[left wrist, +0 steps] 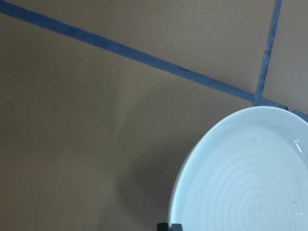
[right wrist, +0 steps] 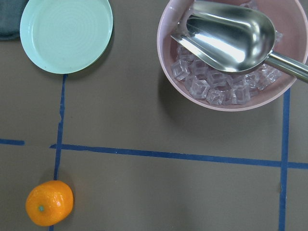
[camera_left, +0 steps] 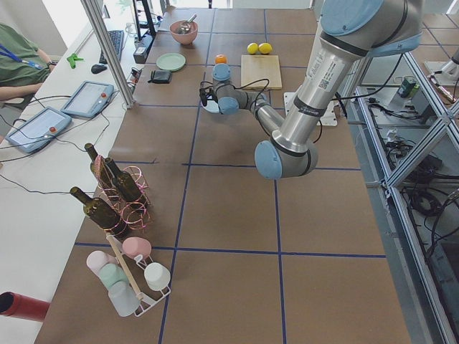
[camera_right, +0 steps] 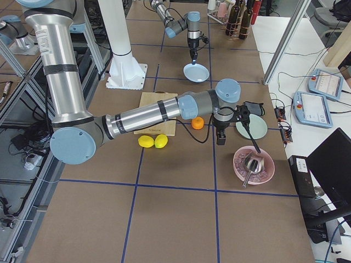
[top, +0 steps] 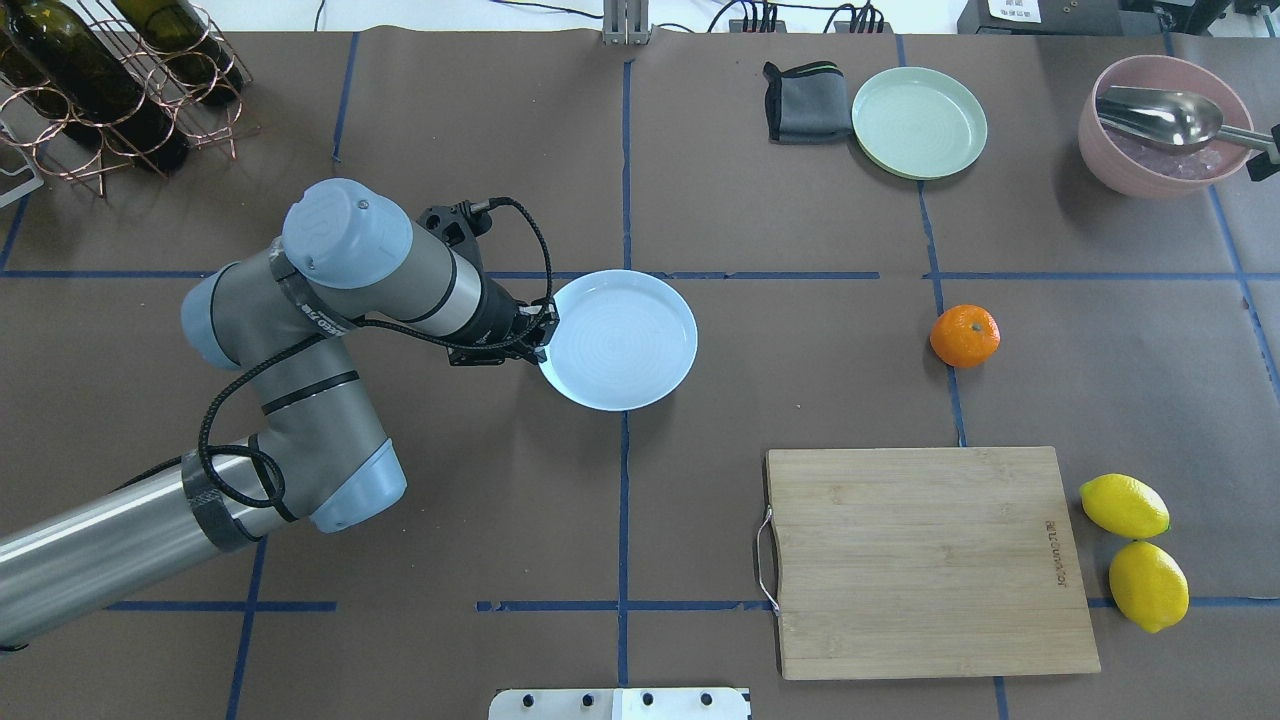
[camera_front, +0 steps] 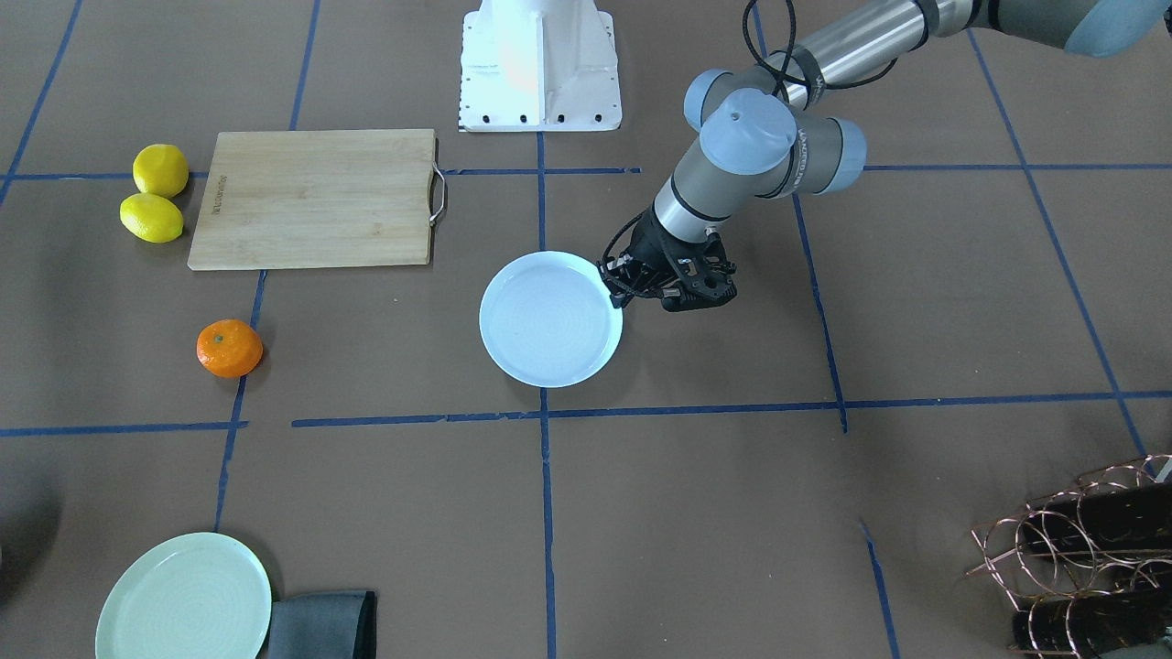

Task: Pick orange to plate
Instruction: 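Grip the plate rim with the left gripper and slide it toward the table center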

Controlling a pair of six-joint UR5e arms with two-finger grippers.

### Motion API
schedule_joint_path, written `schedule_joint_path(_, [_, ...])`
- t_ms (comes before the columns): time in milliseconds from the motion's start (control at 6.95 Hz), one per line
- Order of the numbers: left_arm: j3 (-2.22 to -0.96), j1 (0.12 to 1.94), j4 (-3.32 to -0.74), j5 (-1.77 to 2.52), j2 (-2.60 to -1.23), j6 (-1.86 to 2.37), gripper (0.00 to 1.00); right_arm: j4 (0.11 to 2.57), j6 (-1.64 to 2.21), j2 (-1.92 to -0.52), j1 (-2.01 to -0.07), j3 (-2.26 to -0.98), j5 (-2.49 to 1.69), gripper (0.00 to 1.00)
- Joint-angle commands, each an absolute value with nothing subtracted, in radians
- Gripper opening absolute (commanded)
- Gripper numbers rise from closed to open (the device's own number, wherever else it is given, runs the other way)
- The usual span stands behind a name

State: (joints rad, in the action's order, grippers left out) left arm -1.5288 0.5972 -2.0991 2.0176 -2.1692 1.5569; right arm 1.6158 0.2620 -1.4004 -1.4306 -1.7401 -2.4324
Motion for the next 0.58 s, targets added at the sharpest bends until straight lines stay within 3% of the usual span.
schedule_joint_path(0, [-1.49,0.583,-2.161,1.994,-2.165,1.565,0.99,1.614,0.307,-1.401,-1.385,-1.77,-2.428,1.0])
schedule_joint_path(432, [-1.549,0.667,-2.155,2.017,-2.131,1.504,1.0,1.611,0.491,-1.379,-1.249,-1.827,-2.393,1.0])
